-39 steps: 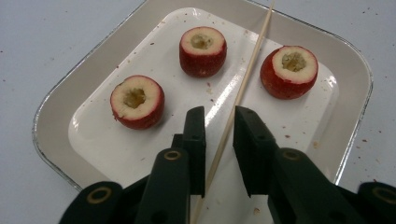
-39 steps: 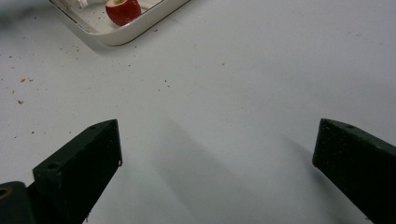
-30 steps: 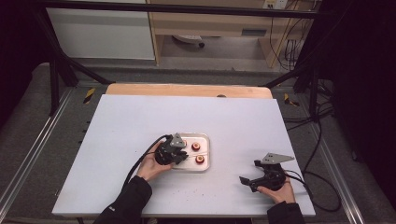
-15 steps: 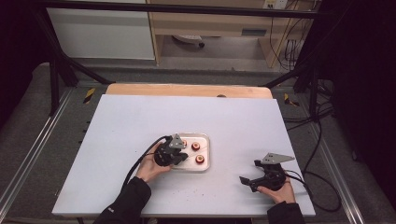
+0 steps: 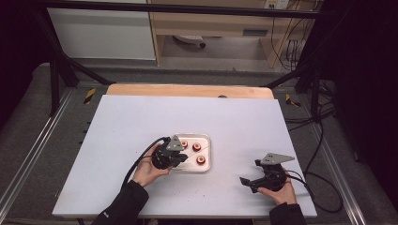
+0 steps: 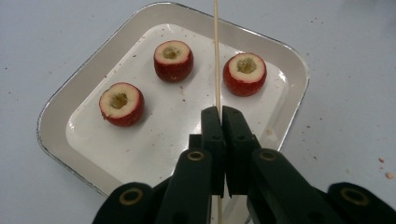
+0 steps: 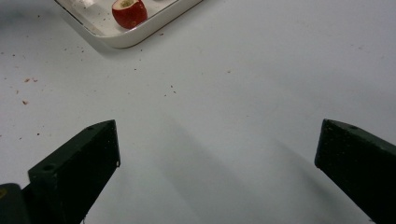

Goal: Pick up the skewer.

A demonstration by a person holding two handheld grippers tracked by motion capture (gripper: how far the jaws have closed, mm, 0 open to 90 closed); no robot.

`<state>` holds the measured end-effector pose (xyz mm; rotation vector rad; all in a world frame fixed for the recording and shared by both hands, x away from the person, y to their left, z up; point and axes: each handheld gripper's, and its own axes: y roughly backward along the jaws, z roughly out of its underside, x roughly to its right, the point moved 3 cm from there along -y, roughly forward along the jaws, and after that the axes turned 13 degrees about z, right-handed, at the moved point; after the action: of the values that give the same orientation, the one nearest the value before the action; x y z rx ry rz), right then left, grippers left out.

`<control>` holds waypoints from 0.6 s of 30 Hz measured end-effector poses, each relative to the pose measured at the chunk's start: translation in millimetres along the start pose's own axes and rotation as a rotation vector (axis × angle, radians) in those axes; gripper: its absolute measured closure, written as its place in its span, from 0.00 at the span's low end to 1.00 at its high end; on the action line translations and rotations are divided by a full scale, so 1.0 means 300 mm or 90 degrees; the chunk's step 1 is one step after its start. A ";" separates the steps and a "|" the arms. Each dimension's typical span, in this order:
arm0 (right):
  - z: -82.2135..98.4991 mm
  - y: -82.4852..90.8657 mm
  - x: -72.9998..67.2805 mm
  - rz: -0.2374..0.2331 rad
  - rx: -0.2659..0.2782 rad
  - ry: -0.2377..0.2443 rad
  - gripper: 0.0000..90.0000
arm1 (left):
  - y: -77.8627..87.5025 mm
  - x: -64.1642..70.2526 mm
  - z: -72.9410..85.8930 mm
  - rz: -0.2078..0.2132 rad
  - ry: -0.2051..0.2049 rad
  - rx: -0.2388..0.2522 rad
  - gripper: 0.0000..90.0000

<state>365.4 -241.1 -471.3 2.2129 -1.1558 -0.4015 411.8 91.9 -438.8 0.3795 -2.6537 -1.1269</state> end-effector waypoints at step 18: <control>-0.033 -0.009 -0.051 0.024 -0.011 0.069 0.02 | 0.029 0.083 -0.027 0.013 -0.023 -0.009 0.98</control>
<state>363.5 -223.7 -465.5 2.1669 -1.1295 -0.2717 389.8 84.2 -424.3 0.3317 -2.6738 -1.1560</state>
